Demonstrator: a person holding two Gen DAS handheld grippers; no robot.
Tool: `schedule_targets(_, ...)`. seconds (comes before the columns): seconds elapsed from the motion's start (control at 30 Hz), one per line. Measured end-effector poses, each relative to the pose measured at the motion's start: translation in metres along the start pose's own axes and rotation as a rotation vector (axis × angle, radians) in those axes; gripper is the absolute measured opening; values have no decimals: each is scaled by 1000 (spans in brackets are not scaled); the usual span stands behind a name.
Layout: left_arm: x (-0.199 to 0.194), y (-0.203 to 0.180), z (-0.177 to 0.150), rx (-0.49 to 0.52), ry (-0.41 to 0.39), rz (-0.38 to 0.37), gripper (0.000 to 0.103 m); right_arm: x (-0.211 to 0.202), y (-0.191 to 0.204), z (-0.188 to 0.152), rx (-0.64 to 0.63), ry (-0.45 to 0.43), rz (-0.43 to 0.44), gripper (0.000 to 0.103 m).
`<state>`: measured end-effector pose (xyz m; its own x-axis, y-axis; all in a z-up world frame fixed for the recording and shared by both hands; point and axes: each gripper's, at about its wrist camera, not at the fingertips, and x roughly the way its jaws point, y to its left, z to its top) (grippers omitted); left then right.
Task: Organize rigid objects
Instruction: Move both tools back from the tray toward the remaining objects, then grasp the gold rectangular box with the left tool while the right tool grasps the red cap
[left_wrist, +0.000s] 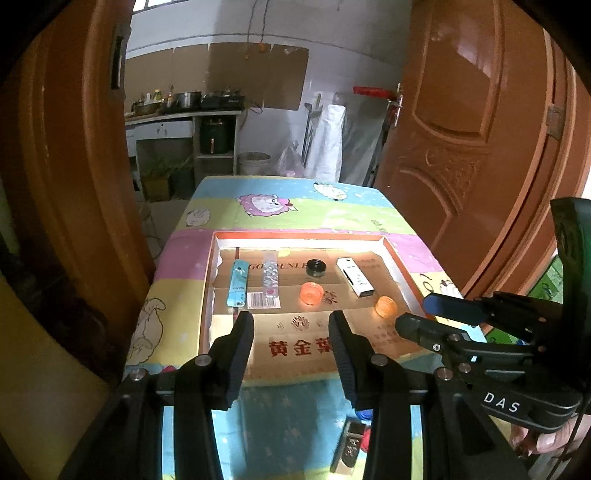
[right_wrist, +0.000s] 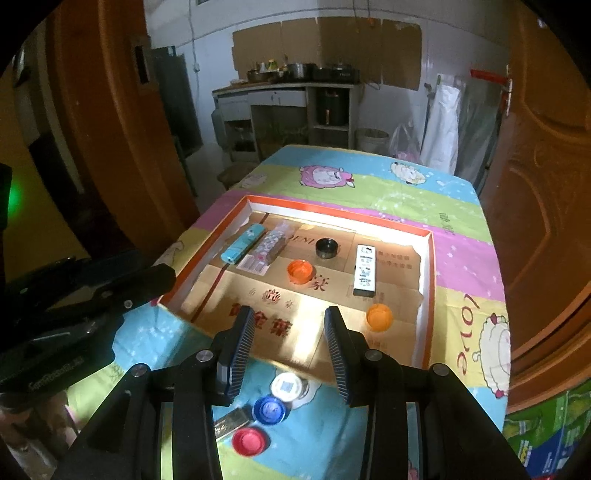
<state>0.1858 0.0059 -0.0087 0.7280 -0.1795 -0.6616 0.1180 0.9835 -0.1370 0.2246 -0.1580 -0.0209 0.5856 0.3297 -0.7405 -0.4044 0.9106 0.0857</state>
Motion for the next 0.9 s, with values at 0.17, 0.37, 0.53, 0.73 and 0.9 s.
schedule_targets(0.17, -14, -4, -9, 4, -13, -17, 42, -18, 5, -13, 20, -19, 9, 40)
schedule_targets(0.37, -26, -8, -24, 14, -15, -50, 42, -35, 9, -31, 34, -48, 2, 41)
schedule_targets(0.53, -30, -11, -38, 20, -15, -91, 42, -48, 13, -50, 27, -73, -31, 41)
schedule_targets(0.73, -16, -24, -68, 52, 36, -156, 42, -52, 12, -78, 42, -88, -58, 41)
schedule_targets(0.9, 7, -41, -102, 141, 111, -166, 42, -47, 8, -104, 70, -62, -67, 41)
